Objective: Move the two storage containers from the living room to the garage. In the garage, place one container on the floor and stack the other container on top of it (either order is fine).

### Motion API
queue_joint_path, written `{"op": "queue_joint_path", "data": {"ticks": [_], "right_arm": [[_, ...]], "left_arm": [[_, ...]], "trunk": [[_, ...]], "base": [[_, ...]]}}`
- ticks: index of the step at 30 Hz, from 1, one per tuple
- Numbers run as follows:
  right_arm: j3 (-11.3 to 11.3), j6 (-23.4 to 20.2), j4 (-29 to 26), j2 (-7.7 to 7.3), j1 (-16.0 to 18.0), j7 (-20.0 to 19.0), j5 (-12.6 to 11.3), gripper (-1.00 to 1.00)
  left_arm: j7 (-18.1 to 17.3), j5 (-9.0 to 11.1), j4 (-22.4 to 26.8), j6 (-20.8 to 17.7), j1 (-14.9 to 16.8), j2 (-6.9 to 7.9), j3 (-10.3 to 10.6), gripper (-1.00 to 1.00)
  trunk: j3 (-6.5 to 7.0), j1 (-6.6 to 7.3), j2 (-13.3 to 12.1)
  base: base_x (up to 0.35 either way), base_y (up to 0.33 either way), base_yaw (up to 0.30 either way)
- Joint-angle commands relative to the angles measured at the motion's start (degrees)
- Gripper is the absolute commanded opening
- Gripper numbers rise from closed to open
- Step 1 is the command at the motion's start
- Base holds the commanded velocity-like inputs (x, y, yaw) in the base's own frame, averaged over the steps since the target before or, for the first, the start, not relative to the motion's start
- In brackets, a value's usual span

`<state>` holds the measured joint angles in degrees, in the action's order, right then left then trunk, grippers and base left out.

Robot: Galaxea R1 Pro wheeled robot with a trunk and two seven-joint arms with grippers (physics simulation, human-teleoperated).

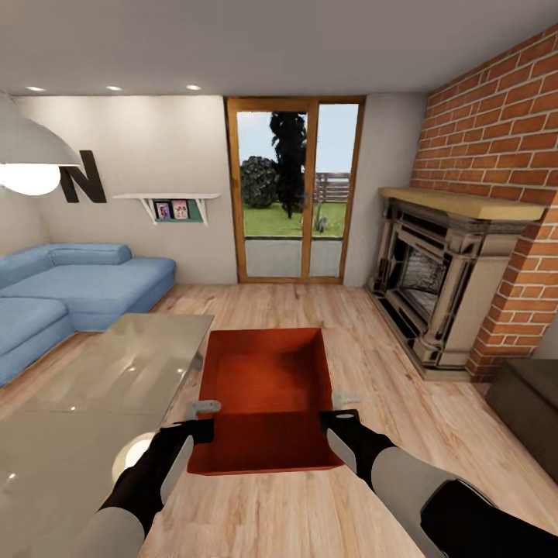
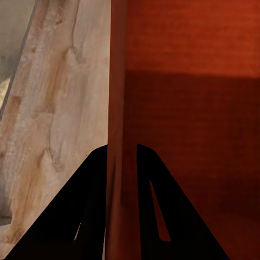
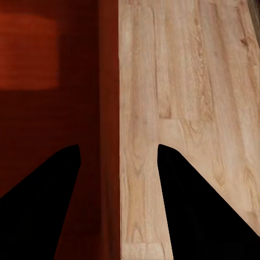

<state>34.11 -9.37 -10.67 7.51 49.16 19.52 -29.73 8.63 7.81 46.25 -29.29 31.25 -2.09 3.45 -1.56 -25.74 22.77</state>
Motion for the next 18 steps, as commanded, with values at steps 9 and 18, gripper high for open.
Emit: {"op": "queue_joint_path", "data": {"ticks": [9,18], "right_arm": [[0.7,-0.3,-0.6,-0.04,0.1,-0.6,0.2,-1.00],[0.8,-0.3,-0.6,-0.04,0.1,-0.6,0.2,-1.00]], "left_arm": [[0.8,-1.0,-0.4,-0.5,0.0,0.07,0.1,-1.00],[0.9,-1.0,-0.5,-0.5,0.0,0.07,0.1,-1.00]], "trunk": [[0.14,-0.04,0.1],[0.41,-0.04,0.1]], "base": [[0.000,0.000,0.300],[0.000,0.000,0.300]]}}
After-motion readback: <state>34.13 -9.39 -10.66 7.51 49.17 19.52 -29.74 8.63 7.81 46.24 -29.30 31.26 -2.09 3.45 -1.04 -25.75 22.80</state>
